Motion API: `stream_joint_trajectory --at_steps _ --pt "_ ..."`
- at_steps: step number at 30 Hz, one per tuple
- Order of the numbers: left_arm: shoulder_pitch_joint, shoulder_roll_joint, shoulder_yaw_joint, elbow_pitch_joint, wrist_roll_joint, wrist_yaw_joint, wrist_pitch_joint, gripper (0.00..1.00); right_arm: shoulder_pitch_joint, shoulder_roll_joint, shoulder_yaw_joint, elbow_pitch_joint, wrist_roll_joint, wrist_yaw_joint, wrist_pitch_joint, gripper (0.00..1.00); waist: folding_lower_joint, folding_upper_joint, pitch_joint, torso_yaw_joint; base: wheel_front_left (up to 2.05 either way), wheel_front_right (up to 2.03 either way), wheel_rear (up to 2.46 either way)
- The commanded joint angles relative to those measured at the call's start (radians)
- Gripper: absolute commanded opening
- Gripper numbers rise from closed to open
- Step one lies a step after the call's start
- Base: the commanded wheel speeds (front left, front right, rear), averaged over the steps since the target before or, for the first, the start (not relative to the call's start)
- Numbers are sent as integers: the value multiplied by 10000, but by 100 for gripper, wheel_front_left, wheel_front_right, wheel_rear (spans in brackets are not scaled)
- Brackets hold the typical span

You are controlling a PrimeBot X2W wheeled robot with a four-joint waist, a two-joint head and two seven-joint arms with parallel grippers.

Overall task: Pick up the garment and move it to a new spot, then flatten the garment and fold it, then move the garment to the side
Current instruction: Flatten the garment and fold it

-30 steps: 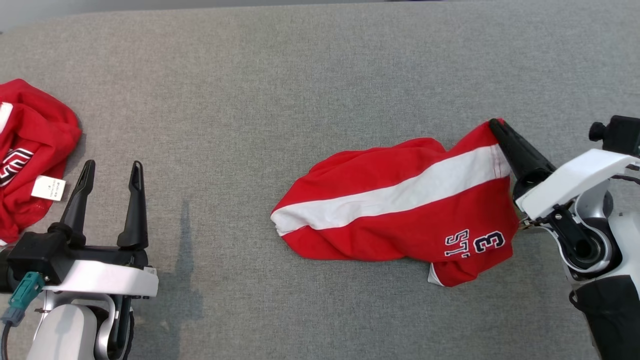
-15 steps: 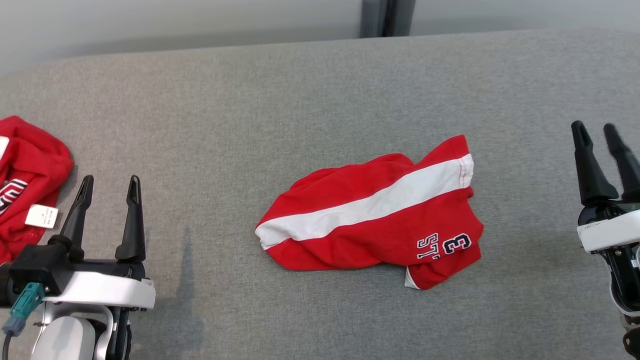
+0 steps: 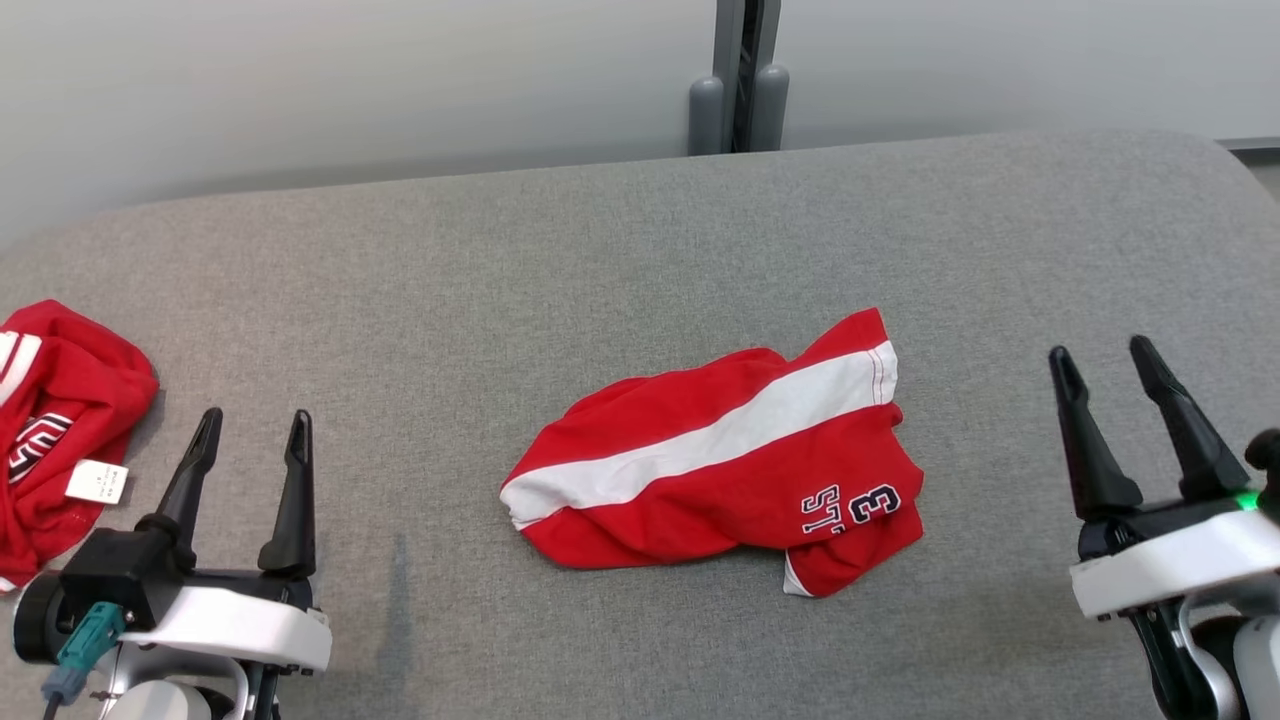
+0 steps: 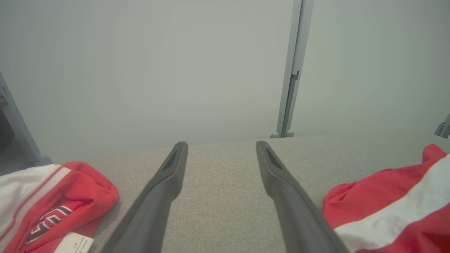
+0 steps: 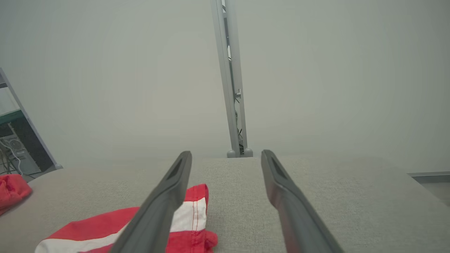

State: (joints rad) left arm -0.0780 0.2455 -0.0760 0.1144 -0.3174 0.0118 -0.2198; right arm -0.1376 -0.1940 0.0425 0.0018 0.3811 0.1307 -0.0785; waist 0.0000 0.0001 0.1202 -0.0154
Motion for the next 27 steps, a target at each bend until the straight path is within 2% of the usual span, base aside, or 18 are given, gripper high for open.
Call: stream_joint_trajectory --at_steps 1,12,16,18,20,21,27 --pt "71 25 12 -34 -31 68 27 100 145 63 -95 -115 -106 1 78 100 0 -1 -88 -9 0 0 0" --pt "282 87 -48 -292 -91 247 214 100 579 384 -362 -697 -513 1 505 100 0 -1 -90 8 0 0 0" --pt "64 12 -279 -340 -127 144 480 100 517 406 -360 -769 -512 1 596 100 0 -1 31 -19 0 0 0" --pt "-50 -24 -382 -366 -170 37 600 100 472 412 -341 -784 -510 1 604 100 0 -1 91 -35 0 0 0" --pt "-231 -113 -818 -186 -434 -359 1300 100 363 430 -251 -795 -493 1 677 100 0 -1 306 -125 0 0 0" --pt "-231 -113 -818 -186 -434 -359 1300 100 363 430 -251 -795 -493 1 677 100 0 -1 306 -125 0 0 0" --pt "-503 -287 -1559 372 -1354 -1058 2805 100 187 497 -110 -678 -474 1 644 100 0 -1 804 -415 0 0 0"
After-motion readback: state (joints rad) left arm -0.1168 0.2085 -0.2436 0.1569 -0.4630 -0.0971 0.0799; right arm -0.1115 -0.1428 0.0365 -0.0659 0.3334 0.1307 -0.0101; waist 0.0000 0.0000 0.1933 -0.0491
